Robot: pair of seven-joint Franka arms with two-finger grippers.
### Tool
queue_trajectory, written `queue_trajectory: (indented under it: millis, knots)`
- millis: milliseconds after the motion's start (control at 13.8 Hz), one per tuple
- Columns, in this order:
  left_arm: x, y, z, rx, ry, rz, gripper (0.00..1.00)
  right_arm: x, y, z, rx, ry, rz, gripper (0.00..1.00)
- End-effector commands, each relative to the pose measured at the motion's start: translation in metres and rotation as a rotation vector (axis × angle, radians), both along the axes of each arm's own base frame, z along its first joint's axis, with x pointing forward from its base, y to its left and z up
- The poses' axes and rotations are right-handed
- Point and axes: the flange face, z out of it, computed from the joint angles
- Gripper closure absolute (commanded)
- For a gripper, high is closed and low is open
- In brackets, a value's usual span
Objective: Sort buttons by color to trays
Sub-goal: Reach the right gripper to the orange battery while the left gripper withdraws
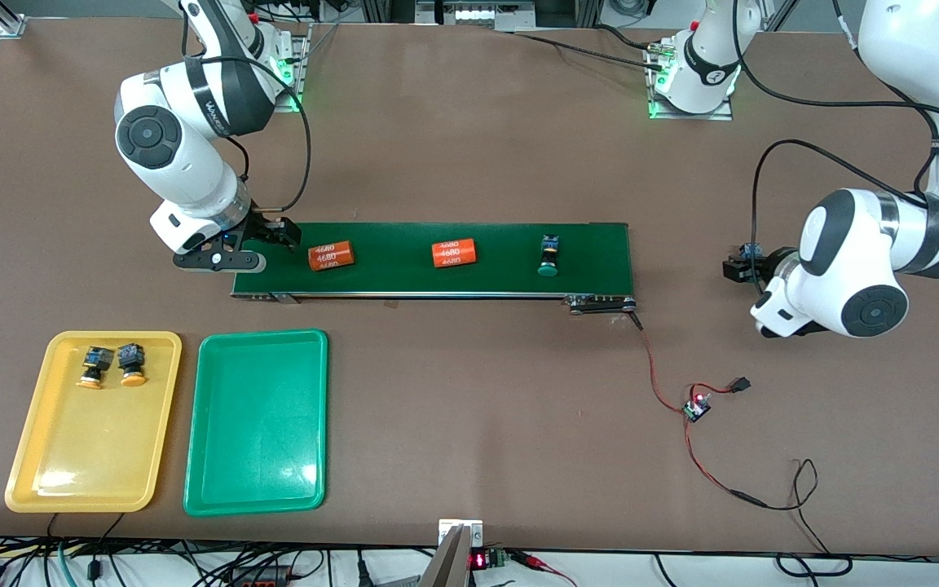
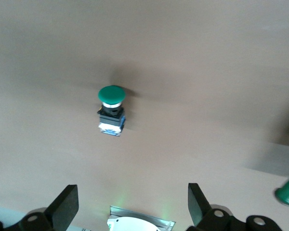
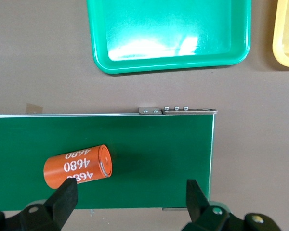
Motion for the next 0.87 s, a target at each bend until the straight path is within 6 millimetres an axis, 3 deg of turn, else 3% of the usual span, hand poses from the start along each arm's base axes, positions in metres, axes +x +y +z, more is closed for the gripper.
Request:
queue_trajectory:
  millis: [0, 145, 362, 580, 797]
  knots:
    - [-0.030, 0.020, -0.031, -0.004, -0.045, -0.038, 0.00, 0.000, 0.003, -0.001, 0.028, 0.001, -0.028, 0.00]
    - [-0.049, 0.041, -0.058, -0.031, -0.122, -0.066, 0.00, 0.000, 0.009, -0.002, 0.040, -0.017, -0.025, 0.00]
    - [-0.070, 0.073, -0.093, -0.064, -0.222, -0.113, 0.00, -0.010, 0.047, -0.013, 0.056, -0.019, -0.056, 0.00]
    - [-0.092, 0.071, -0.119, -0.074, -0.260, -0.121, 0.01, -0.017, 0.077, -0.032, 0.070, -0.022, -0.052, 0.00]
    - [-0.096, 0.069, -0.121, -0.075, -0.237, -0.119, 0.35, -0.029, 0.104, -0.040, 0.062, -0.023, -0.077, 0.00]
